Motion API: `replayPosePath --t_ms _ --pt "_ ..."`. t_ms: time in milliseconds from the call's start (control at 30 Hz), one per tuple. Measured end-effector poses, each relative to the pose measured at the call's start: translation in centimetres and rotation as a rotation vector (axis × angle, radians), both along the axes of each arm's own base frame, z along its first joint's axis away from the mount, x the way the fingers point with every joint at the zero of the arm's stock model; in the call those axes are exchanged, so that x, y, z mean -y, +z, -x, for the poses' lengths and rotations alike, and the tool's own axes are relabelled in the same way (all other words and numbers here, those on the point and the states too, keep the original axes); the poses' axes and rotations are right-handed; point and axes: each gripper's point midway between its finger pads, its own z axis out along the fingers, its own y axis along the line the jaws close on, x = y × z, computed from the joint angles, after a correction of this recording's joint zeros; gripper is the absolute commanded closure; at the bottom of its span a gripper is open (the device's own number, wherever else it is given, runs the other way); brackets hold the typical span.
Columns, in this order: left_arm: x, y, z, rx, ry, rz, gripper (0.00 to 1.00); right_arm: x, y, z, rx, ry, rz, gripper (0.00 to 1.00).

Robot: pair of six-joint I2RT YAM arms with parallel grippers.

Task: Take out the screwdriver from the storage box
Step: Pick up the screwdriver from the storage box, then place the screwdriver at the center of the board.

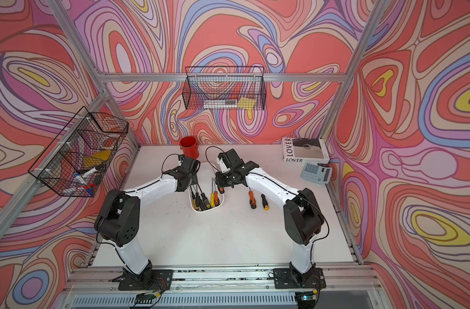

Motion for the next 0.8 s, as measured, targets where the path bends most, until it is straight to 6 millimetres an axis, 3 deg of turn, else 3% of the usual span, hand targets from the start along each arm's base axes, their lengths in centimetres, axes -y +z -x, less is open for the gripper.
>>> replayPosePath --t_ms 167,333,800 --pt "0.0 0.0 0.0 0.000 0.000 0.001 1.00 2.9 0.0 -0.1 0.003 -0.061 0.034 1.00" --pt "0.0 0.0 0.0 0.000 0.000 0.001 1.00 6.4 -3.4 -0.3 -0.060 -0.144 0.131 1.00" --pt "-0.1 -0.2 0.1 -0.004 0.000 -0.002 1.00 9.5 -11.0 0.1 -0.193 -0.231 0.348 1.00"
